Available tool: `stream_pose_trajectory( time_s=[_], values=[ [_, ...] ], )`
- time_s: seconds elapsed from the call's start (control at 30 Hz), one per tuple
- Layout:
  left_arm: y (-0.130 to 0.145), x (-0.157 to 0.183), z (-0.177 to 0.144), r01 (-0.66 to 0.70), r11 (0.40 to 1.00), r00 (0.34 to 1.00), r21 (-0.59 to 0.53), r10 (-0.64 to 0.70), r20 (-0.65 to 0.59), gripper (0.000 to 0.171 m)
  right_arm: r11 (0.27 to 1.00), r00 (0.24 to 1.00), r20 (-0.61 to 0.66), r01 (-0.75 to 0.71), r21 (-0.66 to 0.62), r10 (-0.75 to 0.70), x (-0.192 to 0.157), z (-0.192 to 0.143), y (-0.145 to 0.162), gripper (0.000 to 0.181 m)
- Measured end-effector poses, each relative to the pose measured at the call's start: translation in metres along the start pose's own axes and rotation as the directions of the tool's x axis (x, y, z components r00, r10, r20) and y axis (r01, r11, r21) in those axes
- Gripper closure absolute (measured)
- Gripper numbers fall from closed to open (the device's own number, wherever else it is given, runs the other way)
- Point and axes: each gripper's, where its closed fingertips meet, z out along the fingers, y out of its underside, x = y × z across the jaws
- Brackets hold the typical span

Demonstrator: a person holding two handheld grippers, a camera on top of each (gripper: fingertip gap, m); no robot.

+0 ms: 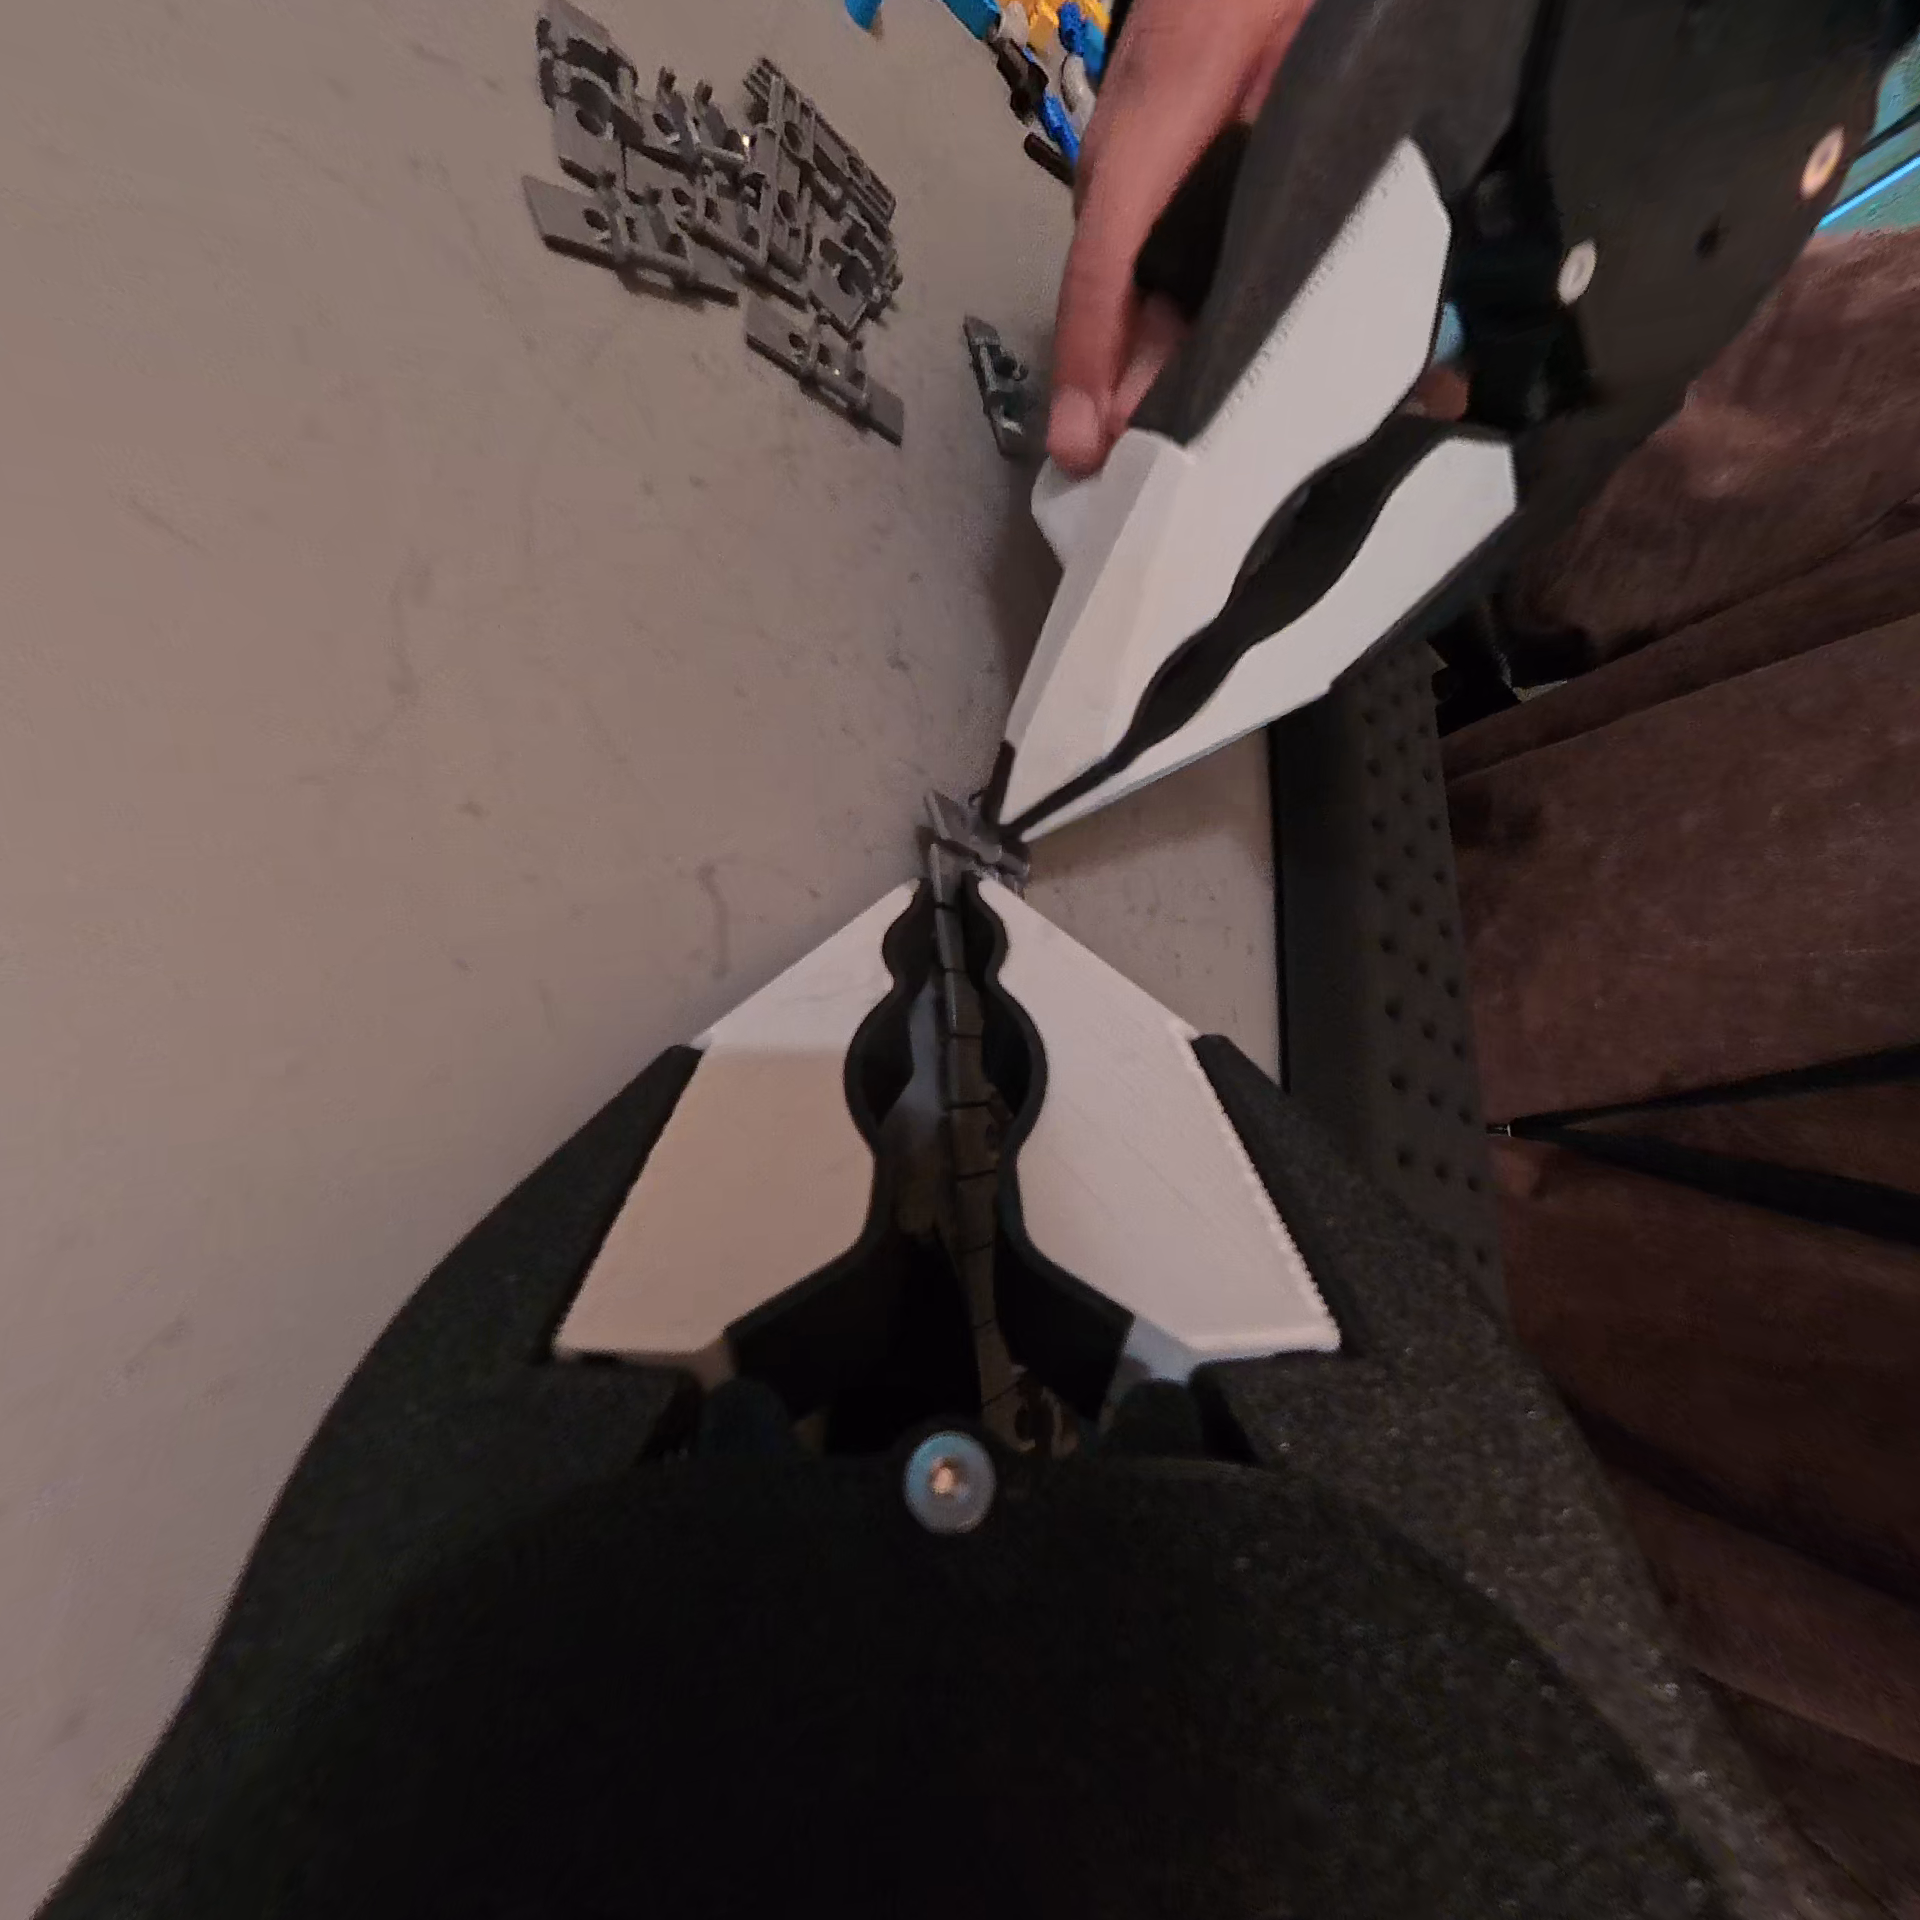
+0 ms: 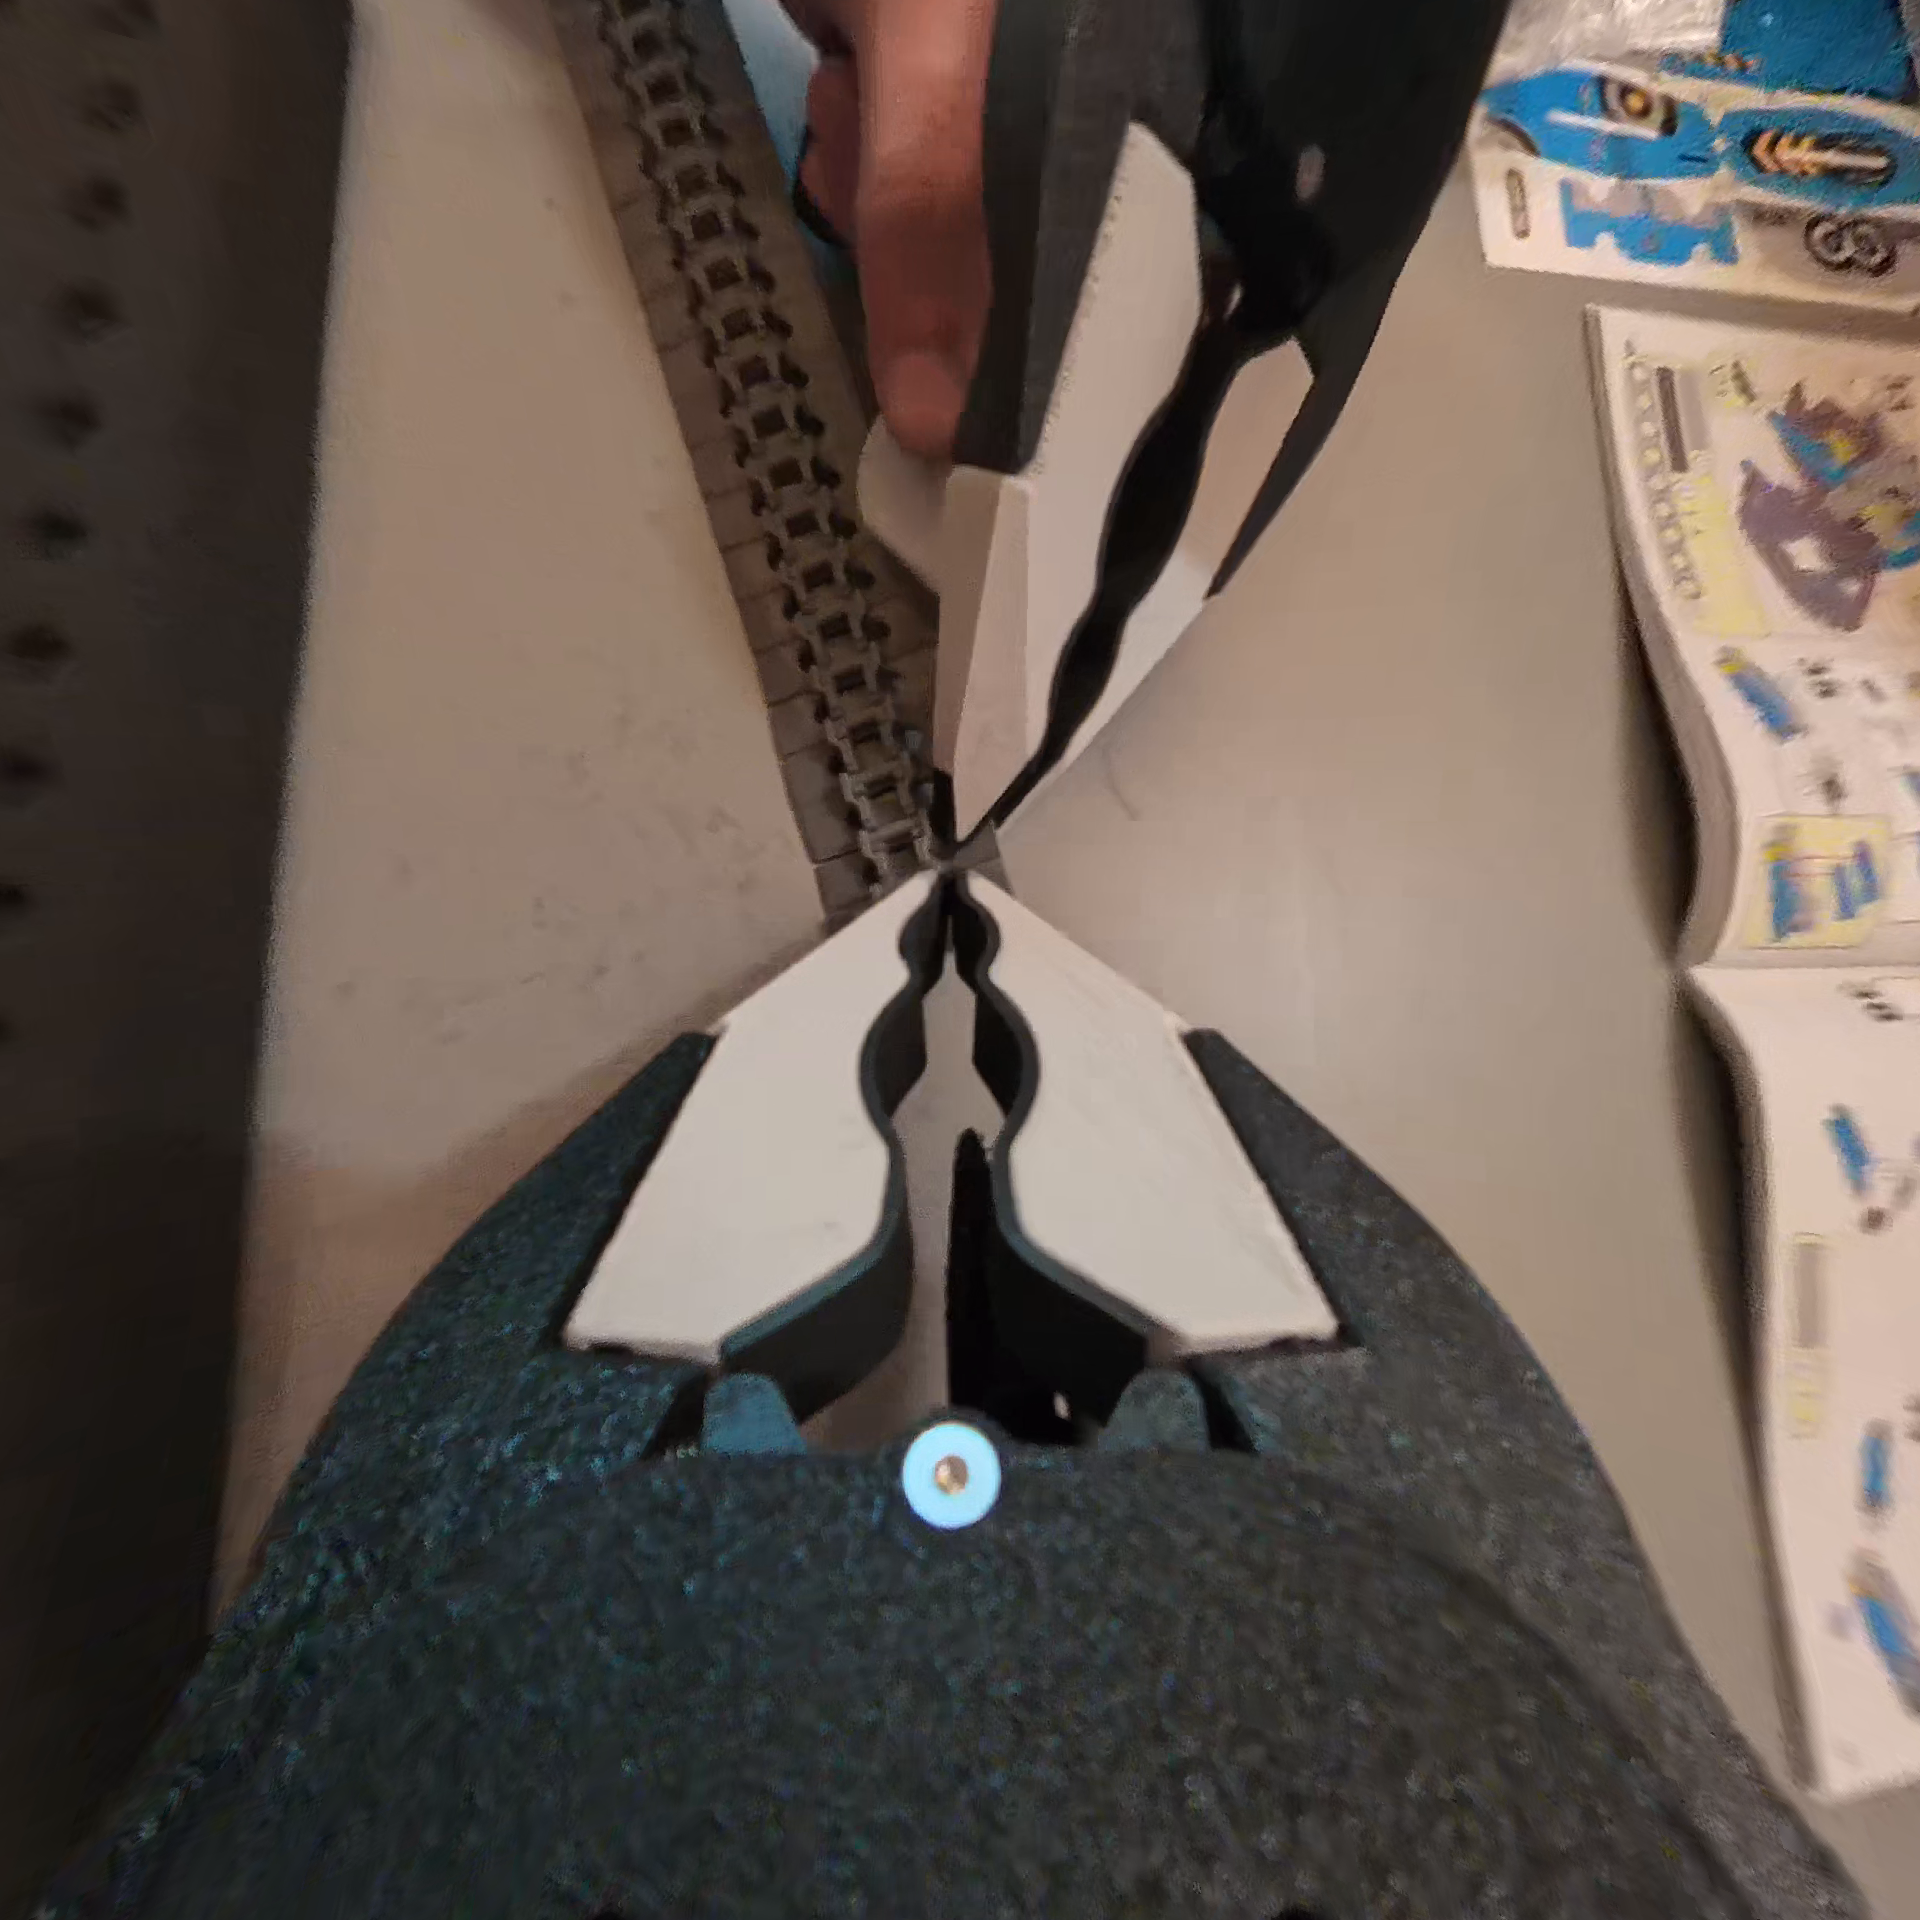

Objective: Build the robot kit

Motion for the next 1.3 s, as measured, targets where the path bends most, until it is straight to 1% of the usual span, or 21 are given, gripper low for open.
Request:
stream_pose_trajectory(
  time_s=[0.07,0.23,0.37,0.53,0.6,0.7,0.8,0.9,1.0,1.07,1.13,1.23,1.3],
  values=[
    [0.001,-0.002,0.001,0.006,1.0,1.0,-0.008,-0.006,0.015,0.167,0.999,0.999,-0.039,0.037,-0.033,-0.039,0.001,0.003,0.002,0.181],
    [0.004,-0.001,0.003,0.009,0.999,1.0,-0.032,-0.009,0.009,0.166,0.997,0.999,-0.016,0.028,-0.078,-0.029,-0.004,0.007,0.006,0.181],
    [0.004,-0.002,0.003,0.029,0.999,1.0,-0.032,-0.029,0.006,0.167,0.985,0.99,-0.063,0.117,-0.126,-0.126,-0.005,0.009,0.006,0.181],
    [0.004,-0.002,0.003,0.026,0.999,1.0,-0.032,-0.025,0.015,0.168,0.973,0.988,-0.056,0.13,-0.189,-0.143,-0.005,0.01,0.007,0.181],
    [0.004,-0.003,0.003,0.02,0.999,1.0,-0.031,-0.019,0.019,0.168,0.97,0.99,-0.061,0.109,-0.219,-0.125,-0.005,0.011,0.007,0.181],
    [0.004,-0.003,0.003,0.019,0.999,1.0,-0.03,-0.018,0.022,0.168,0.971,0.997,-0.059,0.03,-0.237,-0.045,-0.005,0.011,0.007,0.181],
    [0.005,-0.003,0.003,0.011,1.0,1.0,-0.029,-0.01,0.028,0.167,0.966,0.987,-0.027,-0.162,-0.2,0.16,-0.005,0.011,0.007,0.181],
    [0.005,-0.003,0.003,0.007,1.0,0.999,-0.023,-0.006,0.036,0.166,0.968,0.976,0.035,-0.207,-0.138,0.214,-0.005,0.01,0.007,0.181],
    [0.004,-0.002,0.003,0.0,1.0,0.999,-0.016,0.001,0.046,0.166,0.977,0.981,0.031,-0.189,-0.094,0.193,-0.004,0.008,0.005,0.181],
    [0.003,-0.006,0.002,0.003,1.0,0.997,-0.006,-0.003,0.072,0.166,0.98,0.98,0.052,-0.191,-0.051,0.193,-0.006,0.003,0.0,0.181],
    [0.002,-0.007,0.0,0.009,1.0,0.997,-0.002,-0.009,0.075,0.166,0.98,0.979,0.027,-0.201,-0.011,0.201,0.003,-0.004,-0.004,0.181],
    [-0.002,-0.007,-0.004,0.008,1.0,0.998,0.025,-0.009,0.069,0.157,0.986,0.986,0.031,-0.166,0.033,0.165,0.006,-0.013,-0.006,0.179],
    [-0.007,-0.006,-0.013,-0.026,0.999,0.996,0.046,0.022,0.081,0.156,0.99,0.99,0.066,-0.127,0.063,0.123,0.001,-0.015,-0.007,0.175]
  ],
)
